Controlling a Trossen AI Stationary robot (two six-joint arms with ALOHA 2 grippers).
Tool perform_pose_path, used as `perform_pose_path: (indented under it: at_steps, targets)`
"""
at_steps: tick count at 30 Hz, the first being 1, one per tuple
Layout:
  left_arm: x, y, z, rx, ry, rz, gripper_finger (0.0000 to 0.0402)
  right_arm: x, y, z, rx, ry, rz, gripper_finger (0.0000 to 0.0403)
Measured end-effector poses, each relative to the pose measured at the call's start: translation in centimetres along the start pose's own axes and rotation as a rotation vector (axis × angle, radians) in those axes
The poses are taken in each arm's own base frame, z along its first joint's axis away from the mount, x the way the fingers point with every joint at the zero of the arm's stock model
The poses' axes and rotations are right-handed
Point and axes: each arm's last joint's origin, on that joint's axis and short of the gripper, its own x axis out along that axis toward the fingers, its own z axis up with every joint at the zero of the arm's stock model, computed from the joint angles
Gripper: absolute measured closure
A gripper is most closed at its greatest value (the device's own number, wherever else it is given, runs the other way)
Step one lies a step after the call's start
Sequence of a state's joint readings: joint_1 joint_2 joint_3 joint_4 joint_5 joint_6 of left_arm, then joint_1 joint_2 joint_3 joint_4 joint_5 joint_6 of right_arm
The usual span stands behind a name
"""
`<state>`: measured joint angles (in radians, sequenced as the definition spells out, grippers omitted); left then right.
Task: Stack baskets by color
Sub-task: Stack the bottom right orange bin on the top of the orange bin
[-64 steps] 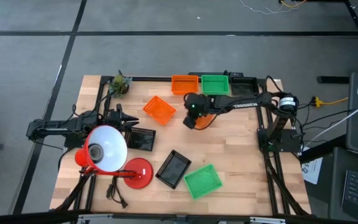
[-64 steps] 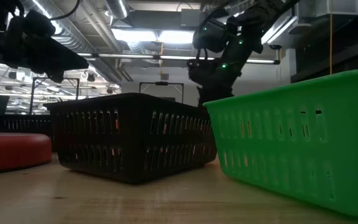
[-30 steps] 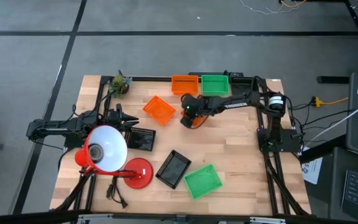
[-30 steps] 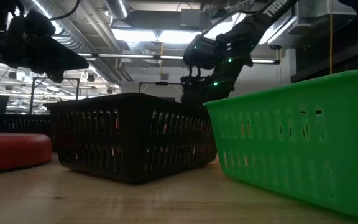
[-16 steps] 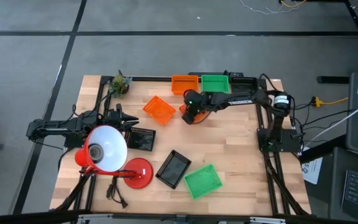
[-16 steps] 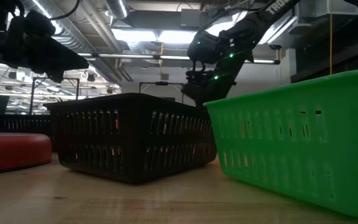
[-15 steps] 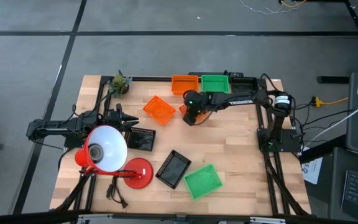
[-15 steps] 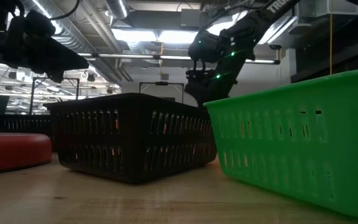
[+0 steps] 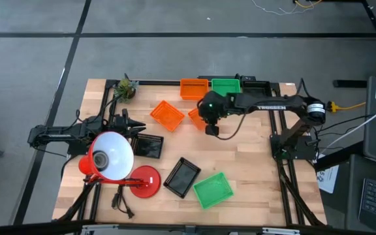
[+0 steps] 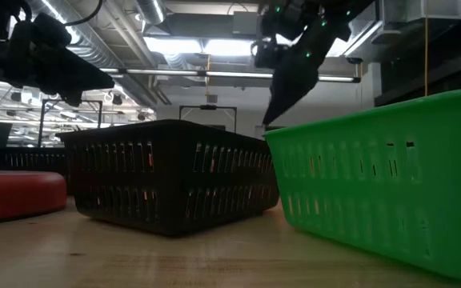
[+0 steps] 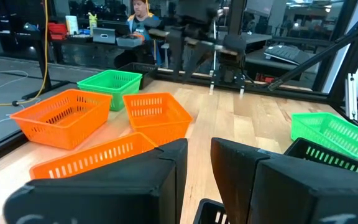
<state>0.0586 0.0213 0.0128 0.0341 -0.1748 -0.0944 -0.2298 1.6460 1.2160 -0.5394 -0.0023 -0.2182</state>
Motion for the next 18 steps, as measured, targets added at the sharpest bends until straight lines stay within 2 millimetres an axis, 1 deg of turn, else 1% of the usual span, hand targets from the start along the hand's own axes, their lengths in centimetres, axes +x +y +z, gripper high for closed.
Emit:
perform_pose_path:
  at_steps: [4,9,12,14,18]
  targets:
    - [0.0,0.0,0.0,0.0,0.0,0.0,0.0337,-0.7,0.7,-0.4,-0.02,0.043,0.02,0.0331]
    - [0.0,0.0,0.0,0.0,0.0,0.0,0.0337,-1.0,1.6,-1.6,-0.015,0.189,0.037,0.0331]
    - [0.0,0.0,0.0,0.0,-0.001,0.0,0.0337,-0.9,1.9,-1.4,0.032,0.177,0.004,0.0329]
    - [0.0,0.0,0.0,0.0,-0.001,0.0,0.0337,-0.9,2.1,-1.4,0.026,0.175,0.005,0.0322]
    - [0.0,0.0,0.0,-0.002,-0.002,0.0,0.0337,-0.9,2.3,-1.3,0.021,0.174,0.011,0.0291]
